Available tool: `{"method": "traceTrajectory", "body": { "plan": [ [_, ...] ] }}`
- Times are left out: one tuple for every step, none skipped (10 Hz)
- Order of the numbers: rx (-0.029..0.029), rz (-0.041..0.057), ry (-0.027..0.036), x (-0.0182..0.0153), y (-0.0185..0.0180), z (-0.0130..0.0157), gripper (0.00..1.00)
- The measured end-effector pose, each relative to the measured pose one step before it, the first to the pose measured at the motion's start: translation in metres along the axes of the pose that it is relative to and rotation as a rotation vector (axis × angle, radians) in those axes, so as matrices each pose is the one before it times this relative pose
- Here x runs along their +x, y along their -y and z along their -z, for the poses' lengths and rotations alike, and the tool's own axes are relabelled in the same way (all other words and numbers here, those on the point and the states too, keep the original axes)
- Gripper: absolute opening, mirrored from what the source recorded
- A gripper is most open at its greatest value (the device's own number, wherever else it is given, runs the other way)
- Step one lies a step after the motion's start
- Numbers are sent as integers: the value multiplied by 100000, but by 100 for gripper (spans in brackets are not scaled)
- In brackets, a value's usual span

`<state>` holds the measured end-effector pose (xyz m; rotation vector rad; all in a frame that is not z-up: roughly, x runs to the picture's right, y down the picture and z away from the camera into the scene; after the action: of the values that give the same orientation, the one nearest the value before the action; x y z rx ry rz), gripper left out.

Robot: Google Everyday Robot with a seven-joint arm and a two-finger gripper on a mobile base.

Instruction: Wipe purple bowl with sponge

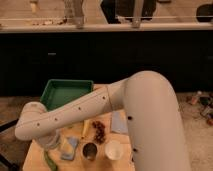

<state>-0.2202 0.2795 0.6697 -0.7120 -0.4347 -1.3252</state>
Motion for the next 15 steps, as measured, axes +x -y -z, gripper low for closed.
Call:
{"method": "traceTrajectory", "body": {
  "plan": [
    [-7, -51, 3, 20, -19, -5, 80],
    [5, -147, 9, 45, -46, -3, 80],
    [1, 7, 9, -2, -1, -2, 80],
    [51, 116, 14, -44, 21, -17, 80],
    [358, -194, 228, 19, -168, -73, 80],
    [1261, -225, 751, 84, -292, -284, 80],
    [1722, -358, 701, 185, -261, -722, 80],
    [2131, -73, 672, 87, -197, -829, 80],
    [1794, -246, 650, 68, -76, -248, 80],
    [1285, -601, 527, 311, -385, -326, 80],
    [1086, 427, 825, 41, 78, -313, 80],
    [579, 663, 630, 67, 203, -254, 80],
    [147, 393, 535, 203, 246, -224, 80],
    [41, 1510, 946, 56, 907, -400, 80],
    [-134, 1112, 746, 134, 555, -326, 80]
  ]
}}
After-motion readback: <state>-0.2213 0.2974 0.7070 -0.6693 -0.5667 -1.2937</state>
